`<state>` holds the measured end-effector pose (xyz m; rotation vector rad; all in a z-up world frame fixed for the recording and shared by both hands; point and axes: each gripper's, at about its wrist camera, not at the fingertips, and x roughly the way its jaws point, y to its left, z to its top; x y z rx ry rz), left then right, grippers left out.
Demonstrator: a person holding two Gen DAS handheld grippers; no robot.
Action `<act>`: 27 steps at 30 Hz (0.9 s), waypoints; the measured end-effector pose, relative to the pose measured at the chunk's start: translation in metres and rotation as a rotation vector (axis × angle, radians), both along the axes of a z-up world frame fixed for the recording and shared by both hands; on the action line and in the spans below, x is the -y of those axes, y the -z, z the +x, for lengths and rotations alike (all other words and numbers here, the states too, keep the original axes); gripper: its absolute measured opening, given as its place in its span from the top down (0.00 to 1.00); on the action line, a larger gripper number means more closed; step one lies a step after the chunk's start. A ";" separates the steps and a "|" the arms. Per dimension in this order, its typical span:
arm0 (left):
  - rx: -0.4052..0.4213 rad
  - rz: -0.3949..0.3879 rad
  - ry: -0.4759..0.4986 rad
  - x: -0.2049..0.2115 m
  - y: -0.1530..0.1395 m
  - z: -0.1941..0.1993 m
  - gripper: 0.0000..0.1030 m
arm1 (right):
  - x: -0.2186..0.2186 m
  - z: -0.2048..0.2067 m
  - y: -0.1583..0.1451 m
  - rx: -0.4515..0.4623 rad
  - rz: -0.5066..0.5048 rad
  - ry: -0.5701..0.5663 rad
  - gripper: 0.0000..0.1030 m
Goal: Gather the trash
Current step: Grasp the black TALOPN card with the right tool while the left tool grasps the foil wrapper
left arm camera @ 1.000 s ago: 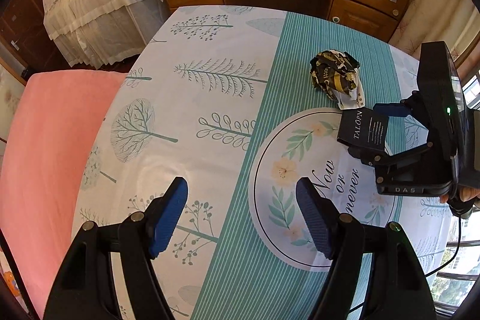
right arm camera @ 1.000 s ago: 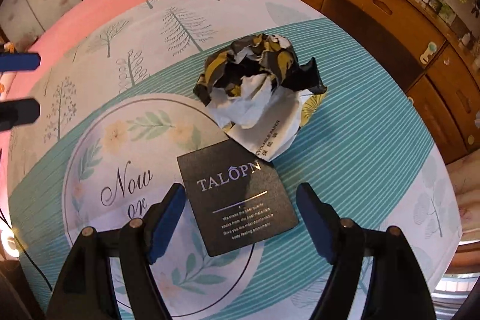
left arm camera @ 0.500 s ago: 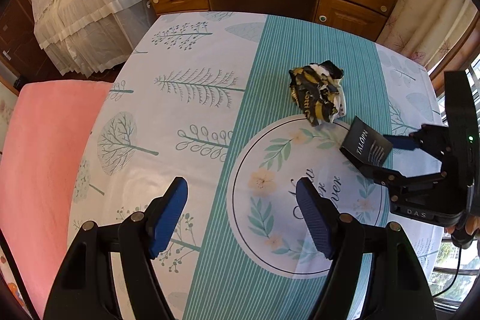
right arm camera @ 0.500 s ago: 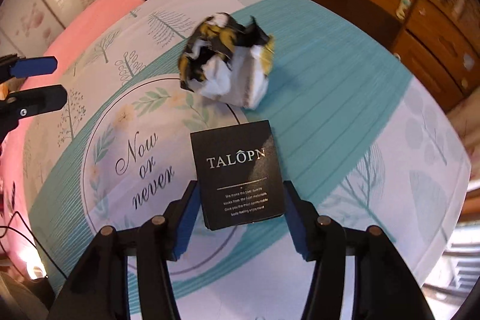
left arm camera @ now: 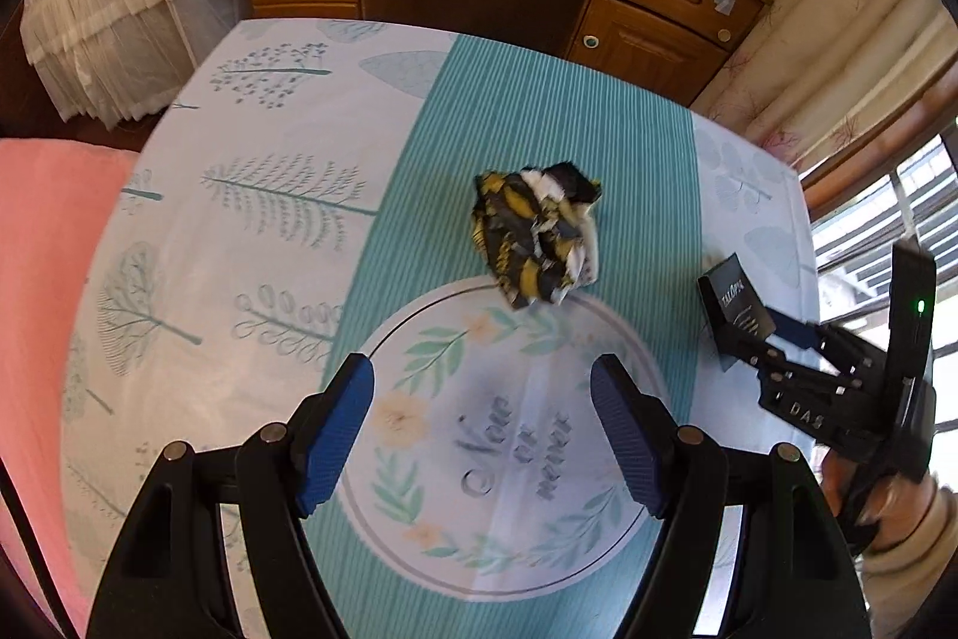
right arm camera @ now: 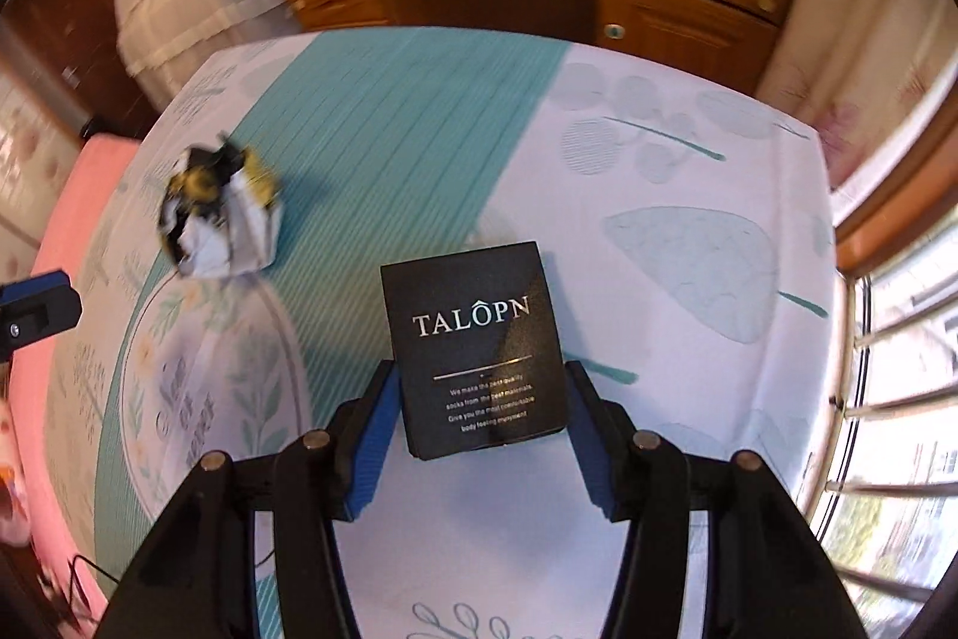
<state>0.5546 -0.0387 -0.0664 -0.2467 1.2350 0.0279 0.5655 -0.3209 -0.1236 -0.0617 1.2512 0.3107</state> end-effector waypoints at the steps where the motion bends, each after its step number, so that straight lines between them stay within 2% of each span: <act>1: -0.008 -0.015 -0.012 0.000 0.003 0.008 0.29 | 0.004 0.002 0.000 0.005 0.008 0.027 0.47; 8: -0.091 -0.108 -0.090 0.010 0.035 0.068 0.29 | 0.018 0.004 0.002 0.026 0.064 0.157 0.47; 11: -0.141 -0.073 -0.091 0.021 0.049 0.088 0.29 | 0.018 0.001 0.003 0.036 0.066 0.161 0.47; 13: -0.160 -0.023 -0.091 0.030 0.056 0.098 0.29 | 0.017 0.000 0.003 0.042 0.062 0.153 0.47; 16: -0.169 0.037 -0.109 0.041 0.067 0.109 0.29 | 0.017 -0.001 0.003 0.050 0.063 0.148 0.47; 19: -0.187 0.062 -0.130 0.046 0.077 0.115 0.29 | 0.017 -0.004 0.004 0.063 0.060 0.144 0.47; 23: -0.137 0.114 -0.127 0.054 0.080 0.114 0.30 | 0.019 -0.007 0.004 0.077 0.065 0.138 0.47; 27: -0.073 0.111 -0.094 0.055 0.074 0.103 0.38 | 0.022 -0.011 0.003 0.084 0.079 0.141 0.49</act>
